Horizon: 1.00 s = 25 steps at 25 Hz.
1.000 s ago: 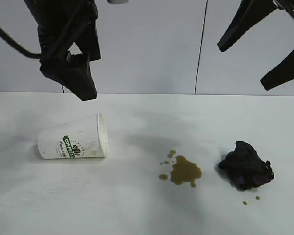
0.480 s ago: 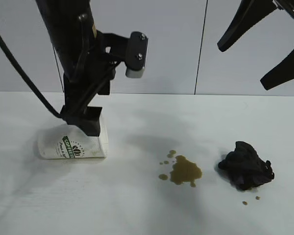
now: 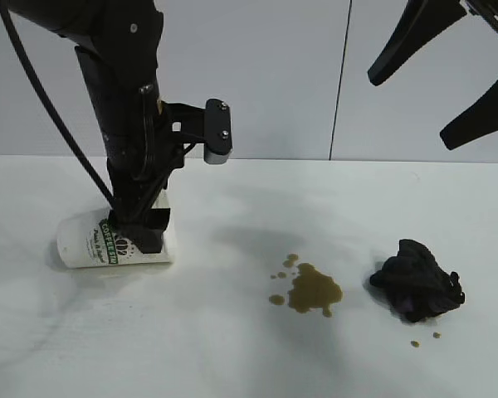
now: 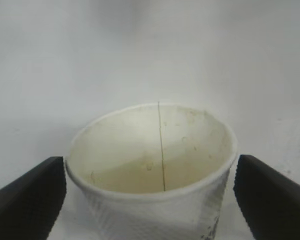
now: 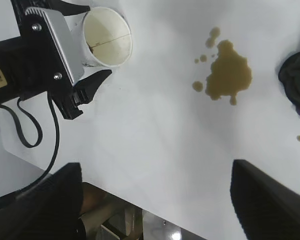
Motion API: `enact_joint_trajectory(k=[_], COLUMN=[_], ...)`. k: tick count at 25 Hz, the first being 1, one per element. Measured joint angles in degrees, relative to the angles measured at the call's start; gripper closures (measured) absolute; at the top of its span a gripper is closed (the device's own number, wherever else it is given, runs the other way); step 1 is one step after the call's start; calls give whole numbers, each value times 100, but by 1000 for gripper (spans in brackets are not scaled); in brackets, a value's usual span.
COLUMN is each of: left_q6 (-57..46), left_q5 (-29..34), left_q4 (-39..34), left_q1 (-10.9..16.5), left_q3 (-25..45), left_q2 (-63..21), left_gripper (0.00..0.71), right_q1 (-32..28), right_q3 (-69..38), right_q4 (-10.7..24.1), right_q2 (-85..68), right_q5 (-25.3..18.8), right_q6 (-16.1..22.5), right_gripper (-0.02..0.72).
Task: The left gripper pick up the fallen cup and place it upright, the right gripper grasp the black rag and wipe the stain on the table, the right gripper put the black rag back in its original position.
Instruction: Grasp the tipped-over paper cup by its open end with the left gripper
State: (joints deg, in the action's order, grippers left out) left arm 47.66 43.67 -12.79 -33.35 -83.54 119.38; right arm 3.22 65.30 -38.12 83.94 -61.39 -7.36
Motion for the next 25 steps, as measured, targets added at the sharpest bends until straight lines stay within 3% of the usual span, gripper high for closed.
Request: enact_joint_trajectory(k=[12,18,25], left_q6=[-20,-20,-20], left_q5=[-43,-93,-503], left_q4=[-98,-87,662], left_q1=[102,102,122], left_q3=[-28,-33,-33], left_q2=[334,311,-243], left_gripper=[58,172,191], right_q1=[0,0,0], right_q3=[0,0,0], right_q4=[60,60,60], right_q2=[0,0,0], right_q5=[54,82,134], right_q6=[0,0,0], right_gripper=[147,147,147])
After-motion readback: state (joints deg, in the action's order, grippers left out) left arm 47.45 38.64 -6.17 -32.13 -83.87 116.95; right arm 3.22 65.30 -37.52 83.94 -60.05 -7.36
